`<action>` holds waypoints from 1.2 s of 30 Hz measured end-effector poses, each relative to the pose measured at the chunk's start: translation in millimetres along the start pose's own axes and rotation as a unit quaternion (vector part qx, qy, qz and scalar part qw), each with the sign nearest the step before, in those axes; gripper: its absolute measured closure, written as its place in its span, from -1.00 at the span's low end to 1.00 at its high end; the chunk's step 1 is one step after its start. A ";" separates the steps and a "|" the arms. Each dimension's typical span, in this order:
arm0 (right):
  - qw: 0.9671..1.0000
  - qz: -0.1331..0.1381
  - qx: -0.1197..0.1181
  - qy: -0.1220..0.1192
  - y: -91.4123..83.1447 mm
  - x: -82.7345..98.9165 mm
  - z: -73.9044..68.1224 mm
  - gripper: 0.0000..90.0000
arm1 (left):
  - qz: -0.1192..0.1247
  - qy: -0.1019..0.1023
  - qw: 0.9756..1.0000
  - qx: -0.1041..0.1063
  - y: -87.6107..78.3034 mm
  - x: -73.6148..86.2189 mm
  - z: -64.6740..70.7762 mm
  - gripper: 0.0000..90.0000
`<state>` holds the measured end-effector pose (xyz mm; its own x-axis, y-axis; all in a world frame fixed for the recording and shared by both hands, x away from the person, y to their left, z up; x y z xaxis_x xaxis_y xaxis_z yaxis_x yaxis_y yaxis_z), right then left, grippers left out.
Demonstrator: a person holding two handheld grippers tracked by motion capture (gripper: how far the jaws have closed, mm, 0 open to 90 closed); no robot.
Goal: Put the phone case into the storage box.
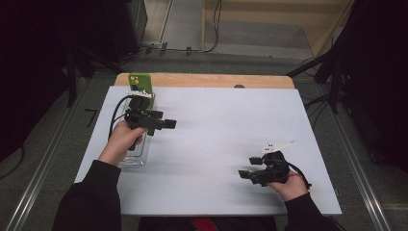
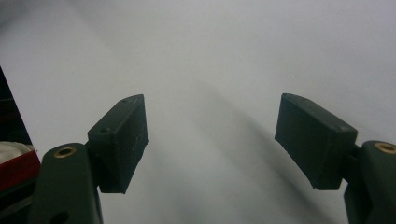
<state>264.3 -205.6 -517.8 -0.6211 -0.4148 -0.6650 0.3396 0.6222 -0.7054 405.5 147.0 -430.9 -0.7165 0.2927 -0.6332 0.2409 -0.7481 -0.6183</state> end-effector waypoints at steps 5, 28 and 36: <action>1.000 0.002 0.001 0.001 0.0 -0.4 -0.6 -0.48 | -0.002 0.009 1.000 0.001 -0.2 7.6 7.3 -0.78; 1.000 0.007 0.000 0.008 -2.6 -1.0 2.4 -0.47 | 0.006 0.039 0.999 0.019 -3.4 55.2 28.1 -0.78; 1.000 0.010 -0.004 0.013 -4.3 -1.1 3.6 -0.47 | 0.007 0.045 0.999 0.018 -4.6 69.3 31.4 -0.78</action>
Point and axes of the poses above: each handheld gripper's, and its own axes: y roughly forward along the jaws, x roughly out of its underside, z roughly to its right, the point moved 4 cm from there along y, roughly forward along the jaws, and after that the axes turned 6 degrees about -y, right-handed, at the moved point
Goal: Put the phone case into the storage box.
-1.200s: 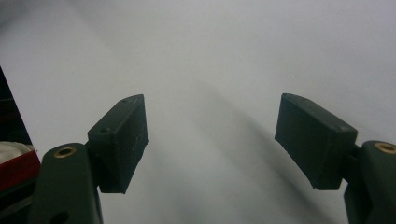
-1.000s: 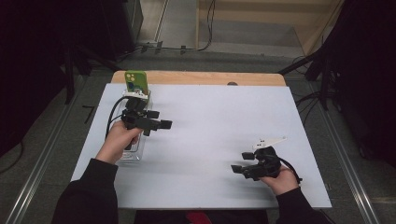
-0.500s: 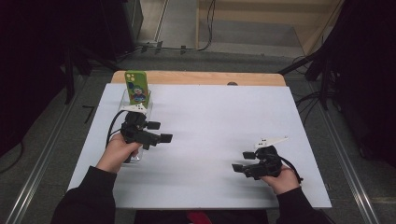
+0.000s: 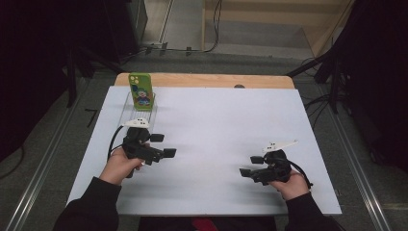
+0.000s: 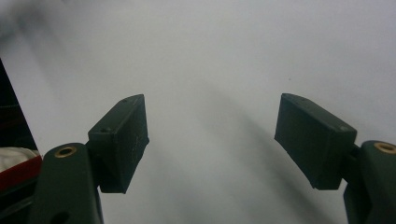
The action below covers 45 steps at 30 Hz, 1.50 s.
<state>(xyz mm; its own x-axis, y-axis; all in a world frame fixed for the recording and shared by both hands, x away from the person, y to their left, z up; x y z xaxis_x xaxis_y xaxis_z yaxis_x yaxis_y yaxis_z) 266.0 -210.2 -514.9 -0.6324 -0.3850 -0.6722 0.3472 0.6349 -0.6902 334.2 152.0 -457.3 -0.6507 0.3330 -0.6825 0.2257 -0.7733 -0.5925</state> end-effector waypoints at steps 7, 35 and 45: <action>1.000 -0.001 -0.004 0.007 -0.8 0.2 1.7 -0.46 | -0.006 0.004 1.000 0.004 0.6 11.3 5.7 -0.74; 1.000 -0.002 -0.002 0.007 -1.7 1.6 4.3 -0.46 | 0.001 0.010 1.000 0.016 -10.2 55.1 12.2 -0.74; 1.000 -0.003 -0.002 0.006 -2.2 1.9 4.9 -0.46 | -0.009 0.004 1.000 0.011 -14.7 66.8 9.4 -0.73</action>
Point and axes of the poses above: each handheld gripper's, and its own axes: y roughly forward along the jaws, x roughly out of its underside, z roughly to its right, the point moved 4 cm from there along y, roughly forward along the jaws, and after that the axes turned 6 degrees about -y, right-handed, at the moved point
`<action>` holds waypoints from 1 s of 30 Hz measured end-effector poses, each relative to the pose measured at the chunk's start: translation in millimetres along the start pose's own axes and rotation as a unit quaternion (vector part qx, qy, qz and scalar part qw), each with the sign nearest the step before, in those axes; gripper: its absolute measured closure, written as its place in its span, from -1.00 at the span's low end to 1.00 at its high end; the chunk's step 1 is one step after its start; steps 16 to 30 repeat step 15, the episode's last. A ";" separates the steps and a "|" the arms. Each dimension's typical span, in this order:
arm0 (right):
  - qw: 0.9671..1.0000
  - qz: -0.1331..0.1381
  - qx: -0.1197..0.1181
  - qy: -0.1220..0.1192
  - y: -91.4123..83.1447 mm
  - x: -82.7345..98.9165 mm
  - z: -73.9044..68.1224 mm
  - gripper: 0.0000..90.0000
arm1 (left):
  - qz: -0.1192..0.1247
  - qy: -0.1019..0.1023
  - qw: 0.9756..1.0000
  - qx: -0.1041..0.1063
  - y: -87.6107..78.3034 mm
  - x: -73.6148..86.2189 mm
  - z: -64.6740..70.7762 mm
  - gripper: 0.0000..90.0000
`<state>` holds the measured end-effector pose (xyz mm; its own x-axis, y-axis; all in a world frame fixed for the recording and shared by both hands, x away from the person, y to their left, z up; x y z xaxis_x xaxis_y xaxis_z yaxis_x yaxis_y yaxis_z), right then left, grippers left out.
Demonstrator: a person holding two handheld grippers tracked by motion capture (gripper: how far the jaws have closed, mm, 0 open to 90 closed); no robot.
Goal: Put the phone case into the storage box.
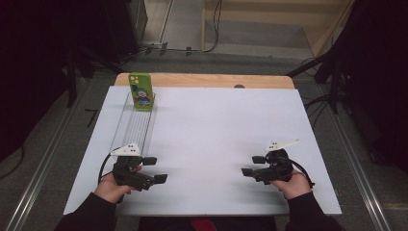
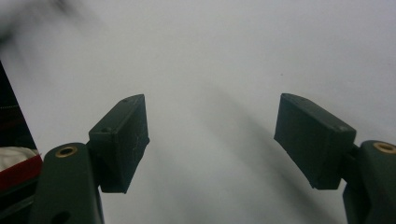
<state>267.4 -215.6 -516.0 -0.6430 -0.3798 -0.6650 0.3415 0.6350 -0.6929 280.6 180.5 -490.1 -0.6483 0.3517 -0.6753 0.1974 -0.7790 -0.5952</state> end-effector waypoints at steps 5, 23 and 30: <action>1.000 0.000 0.000 -0.001 0.1 0.0 -0.3 -0.46 | 0.001 0.001 1.000 0.000 -0.6 0.5 -0.5 -0.73; 1.000 0.000 0.000 -0.001 -0.2 0.4 -0.4 -0.46 | 0.001 0.000 1.000 0.002 -1.5 1.0 -1.5 -0.74; 1.000 0.000 0.000 -0.001 -0.2 0.4 -0.4 -0.46 | 0.001 0.000 1.000 0.002 -1.5 1.0 -1.5 -0.74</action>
Point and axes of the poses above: each handheld gripper's, and its own axes: y roughly forward along the jaws, x roughly out of its underside, z roughly to its right, the point moved 4 cm from there along y, roughly forward along the jaws, and after that the axes turned 6 degrees about -y, right-handed, at the moved point
